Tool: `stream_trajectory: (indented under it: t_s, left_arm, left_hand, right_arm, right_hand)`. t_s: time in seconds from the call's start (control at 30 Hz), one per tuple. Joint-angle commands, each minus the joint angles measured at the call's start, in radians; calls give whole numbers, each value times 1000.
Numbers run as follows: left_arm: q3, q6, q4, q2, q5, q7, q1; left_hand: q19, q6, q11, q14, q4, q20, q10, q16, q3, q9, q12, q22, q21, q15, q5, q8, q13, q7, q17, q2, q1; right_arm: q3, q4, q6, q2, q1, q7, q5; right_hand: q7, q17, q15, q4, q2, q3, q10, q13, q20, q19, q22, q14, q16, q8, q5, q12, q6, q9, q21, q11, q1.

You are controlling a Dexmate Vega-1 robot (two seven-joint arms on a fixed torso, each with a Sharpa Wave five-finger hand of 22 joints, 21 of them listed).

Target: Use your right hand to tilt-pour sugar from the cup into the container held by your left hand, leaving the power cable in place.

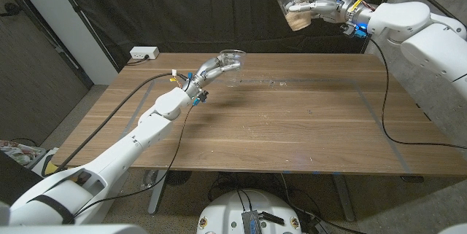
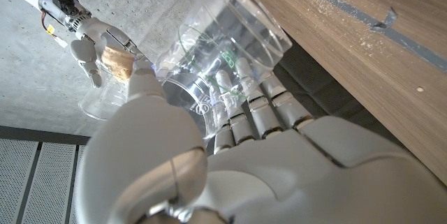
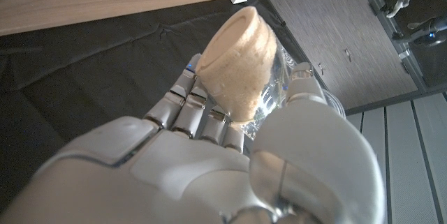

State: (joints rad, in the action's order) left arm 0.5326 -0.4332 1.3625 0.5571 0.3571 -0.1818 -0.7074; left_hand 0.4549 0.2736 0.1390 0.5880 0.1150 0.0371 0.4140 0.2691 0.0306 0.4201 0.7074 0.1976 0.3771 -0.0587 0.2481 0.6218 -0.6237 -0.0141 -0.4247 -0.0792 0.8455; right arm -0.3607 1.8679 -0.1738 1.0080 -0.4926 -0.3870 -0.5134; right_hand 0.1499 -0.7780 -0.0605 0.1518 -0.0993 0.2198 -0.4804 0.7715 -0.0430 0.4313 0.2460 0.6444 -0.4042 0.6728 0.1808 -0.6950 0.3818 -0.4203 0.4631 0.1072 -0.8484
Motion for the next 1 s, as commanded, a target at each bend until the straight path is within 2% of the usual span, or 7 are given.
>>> stream_trajectory:
  t_s: [0.03, 0.4, 0.77, 1.0]
  left_arm:
    - [4, -26, -12, -2, 9, -27, -4]
    - [0, -58, -39, -8, 14, -39, -6]
    - [4, -96, -88, -20, 15, -65, 11]
    - [8, -125, -118, -32, 20, -83, 20]
  left_hand:
    - [5, 2, -1, 8, 7, 9, 9, -3, 2, 4, 6, 4, -2, -95, 7, 6, -6, 12, -4, -5, 8]
    - [4, 0, -1, 8, 6, 10, 8, -8, -2, 7, 10, 4, -3, -99, 12, 9, -11, 8, -8, -1, 8]
    - [5, 0, -2, 9, 6, 11, 10, -11, -5, 11, 16, 4, -4, -102, 17, 12, -16, 10, -12, 1, 10]
    - [2, -2, 2, 10, 4, 11, 7, -13, -8, 14, 18, 4, -5, -105, 20, 14, -20, 2, -14, 4, 9]
  right_arm:
    - [-93, 34, -106, -17, 108, -90, 69]
    - [-192, 9, -147, -75, 224, -184, 166]
    - [-245, 13, -174, -109, 274, -231, 229]
    - [-270, 41, -206, -113, 301, -260, 269]
  right_hand:
    - [-10, -7, -175, 4, -14, 8, -2, 5, -85, -1, 4, -3, -5, -1, -1, 0, 8, -4, 10, -4, -31]
    - [-22, -18, -174, 5, -12, 9, -11, 9, -81, 2, 3, 3, -15, 3, -2, -2, 21, -8, 14, -8, -43]
    - [-34, -27, -174, 8, -8, 10, -18, 14, -78, 4, 3, 5, -23, 5, 1, -2, 29, -13, 19, -16, -60]
    - [-36, -25, -169, 0, -1, 4, -32, 11, -73, 10, 2, 11, -23, 9, 4, -3, 46, -13, 23, -18, -52]
